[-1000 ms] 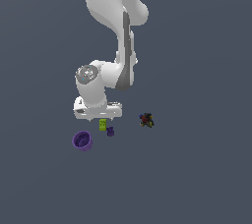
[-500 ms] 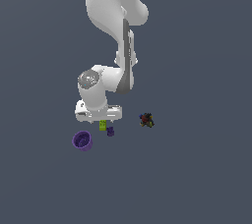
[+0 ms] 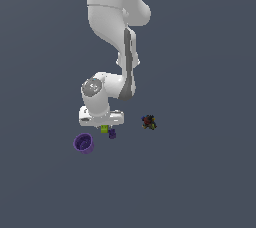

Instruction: Pick up a designated object from a clutter of objects.

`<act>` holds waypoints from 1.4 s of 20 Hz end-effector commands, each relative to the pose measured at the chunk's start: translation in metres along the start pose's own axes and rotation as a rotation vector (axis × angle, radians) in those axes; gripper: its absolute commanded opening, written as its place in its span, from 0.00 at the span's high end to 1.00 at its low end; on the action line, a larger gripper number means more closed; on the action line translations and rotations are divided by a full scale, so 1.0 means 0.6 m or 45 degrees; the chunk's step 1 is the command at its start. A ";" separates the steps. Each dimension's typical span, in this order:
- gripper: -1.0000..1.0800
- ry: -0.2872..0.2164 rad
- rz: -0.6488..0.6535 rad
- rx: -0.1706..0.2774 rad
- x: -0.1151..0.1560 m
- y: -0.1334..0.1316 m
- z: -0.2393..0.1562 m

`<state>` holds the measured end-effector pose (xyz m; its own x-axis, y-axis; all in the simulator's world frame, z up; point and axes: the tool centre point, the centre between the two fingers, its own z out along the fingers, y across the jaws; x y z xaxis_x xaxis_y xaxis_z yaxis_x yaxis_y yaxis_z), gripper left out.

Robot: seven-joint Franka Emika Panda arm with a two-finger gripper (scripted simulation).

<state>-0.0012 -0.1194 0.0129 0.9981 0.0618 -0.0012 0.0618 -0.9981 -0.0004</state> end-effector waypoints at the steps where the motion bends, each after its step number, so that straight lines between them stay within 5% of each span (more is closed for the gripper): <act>1: 1.00 0.001 0.000 0.000 0.001 0.000 0.001; 16: 1.00 0.001 0.000 0.000 0.006 -0.008 -0.017; 28: 1.00 0.001 0.001 -0.001 0.051 -0.070 -0.153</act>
<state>0.0228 -0.0823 0.0904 0.9981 0.0611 -0.0011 0.0611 -0.9981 0.0002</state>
